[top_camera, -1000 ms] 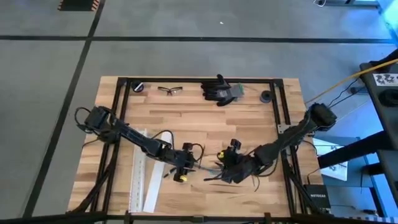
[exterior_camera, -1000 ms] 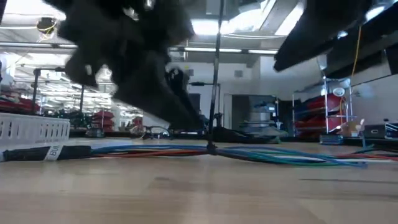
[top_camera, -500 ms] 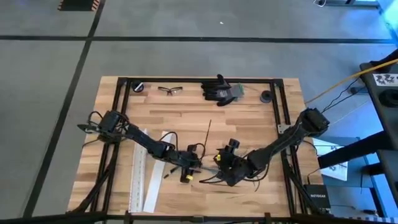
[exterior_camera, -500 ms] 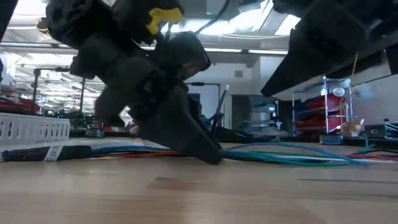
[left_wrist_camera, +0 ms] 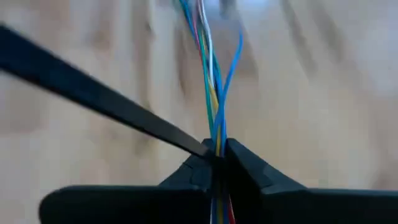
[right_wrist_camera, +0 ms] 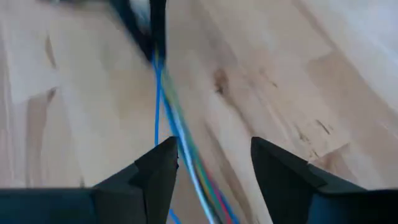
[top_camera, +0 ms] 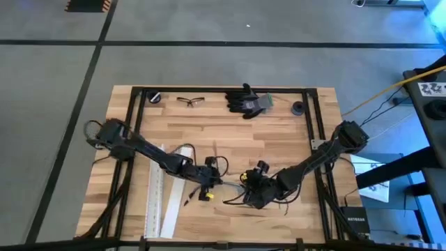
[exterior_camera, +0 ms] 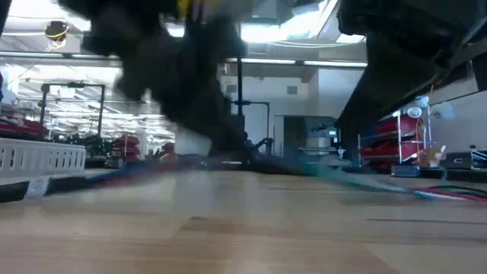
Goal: Ziptie cables
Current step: Put the ziptied cables into the white cable duct
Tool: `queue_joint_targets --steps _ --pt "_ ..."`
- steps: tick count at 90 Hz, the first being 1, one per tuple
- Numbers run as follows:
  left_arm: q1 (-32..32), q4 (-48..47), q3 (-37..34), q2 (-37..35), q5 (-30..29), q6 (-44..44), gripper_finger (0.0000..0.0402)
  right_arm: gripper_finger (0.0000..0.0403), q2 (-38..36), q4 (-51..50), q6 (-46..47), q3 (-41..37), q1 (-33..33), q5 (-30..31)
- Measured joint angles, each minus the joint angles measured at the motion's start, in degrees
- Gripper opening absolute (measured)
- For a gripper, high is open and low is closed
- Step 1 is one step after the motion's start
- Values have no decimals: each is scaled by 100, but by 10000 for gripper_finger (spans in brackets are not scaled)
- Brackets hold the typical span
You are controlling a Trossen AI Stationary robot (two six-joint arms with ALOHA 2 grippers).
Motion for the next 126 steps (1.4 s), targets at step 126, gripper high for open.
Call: queue_joint_targets --steps 126 --pt "508 -9538 533 -2764 -985 -7042 5 189 2 2005 -1860 -1013 -703 136"
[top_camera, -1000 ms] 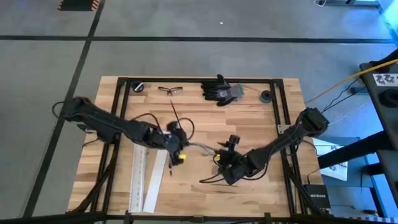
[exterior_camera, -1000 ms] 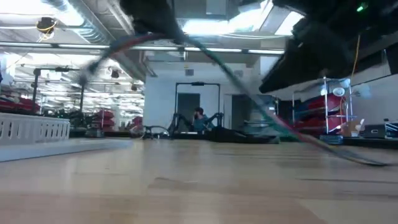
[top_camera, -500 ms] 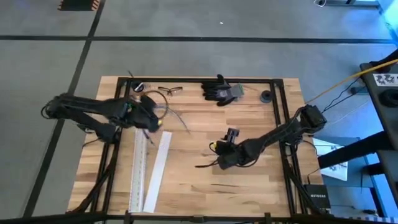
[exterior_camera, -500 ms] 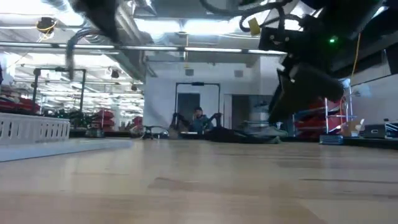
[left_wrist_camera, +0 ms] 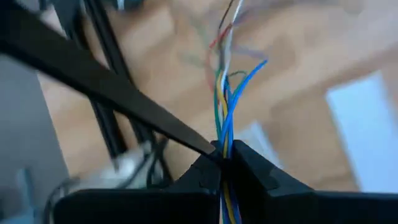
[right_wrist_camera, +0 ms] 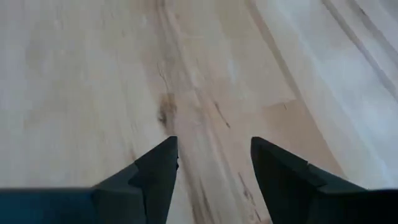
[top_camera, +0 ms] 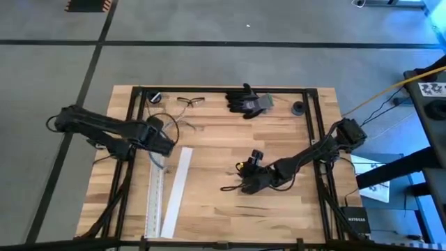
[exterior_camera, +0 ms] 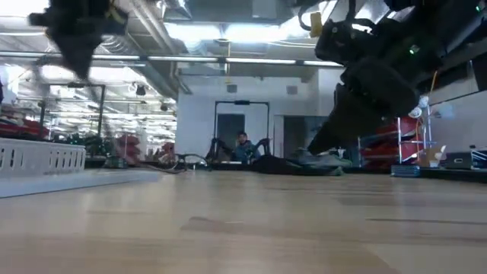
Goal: Ziptie cables
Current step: Put the ziptied cables into the white cable duct
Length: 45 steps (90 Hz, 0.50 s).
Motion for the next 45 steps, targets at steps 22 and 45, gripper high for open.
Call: queue_joint_targets --steps 22,45 --pt "-590 347 -422 4 1003 -862 5 189 2 872 -5 -459 -7 -140" --pt "-1184 969 -568 2 1943 -1625 4 189 7 1016 -6 -509 -7 -142"
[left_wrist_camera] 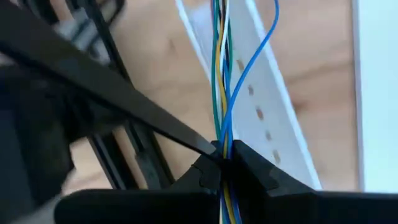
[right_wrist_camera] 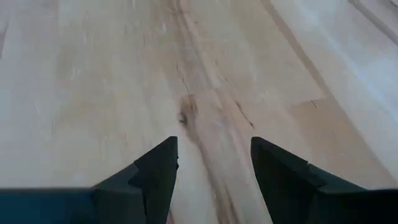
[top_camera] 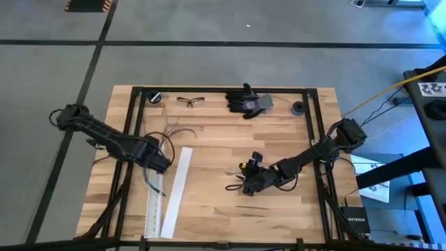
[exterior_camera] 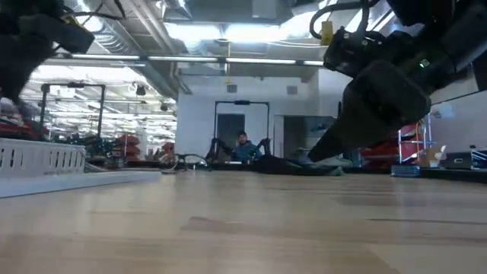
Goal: Ziptie cables
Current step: Put the ziptied cables into the white cable duct
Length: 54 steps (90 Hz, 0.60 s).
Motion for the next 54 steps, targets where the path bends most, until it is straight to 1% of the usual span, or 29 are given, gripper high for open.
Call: queue_joint_targets --steps 12,26,38,46,54 --pt "-307 278 0 2 215 -357 4 189 0 94 -5 0 0 2" --pt "-674 516 0 0 234 -879 4 189 0 107 -5 0 0 2" --pt "-979 1011 0 15 229 -1268 11 189 0 107 -5 0 0 2" --pt "-1219 1163 0 122 281 -1548 17 189 0 107 -5 0 0 2" --pt "-1444 1302 0 304 455 -1635 17 189 0 107 -5 0 0 2"
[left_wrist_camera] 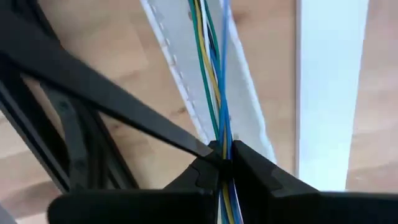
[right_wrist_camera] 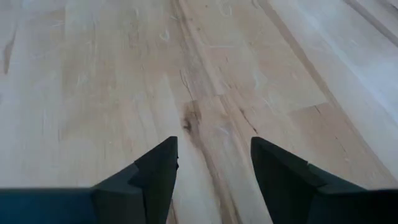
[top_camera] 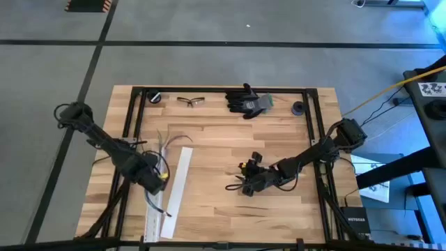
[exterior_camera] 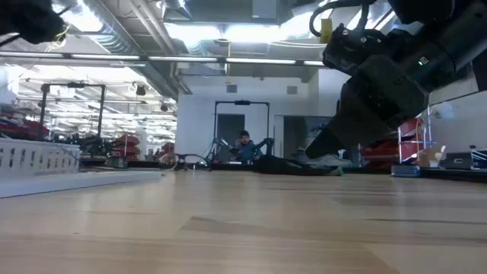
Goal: Ziptie cables
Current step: Put the ziptied cables into the white cable duct
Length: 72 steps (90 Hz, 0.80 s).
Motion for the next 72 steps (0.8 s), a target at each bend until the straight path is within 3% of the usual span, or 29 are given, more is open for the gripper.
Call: queue_joint_targets --steps 14,22,40,50,72 --pt "-177 375 0 251 229 731 15 189 0 -1 0 0 0 0" --pt "-208 696 0 393 79 971 22 189 0 3 2 0 0 0" --pt "-209 1000 0 824 -57 834 49 189 0 120 7 0 0 0" --pt "-212 1003 0 1023 21 686 74 189 0 222 8 2 2 0" --pt "-275 1001 0 1109 614 1297 159 189 0 261 39 2 4 -1"
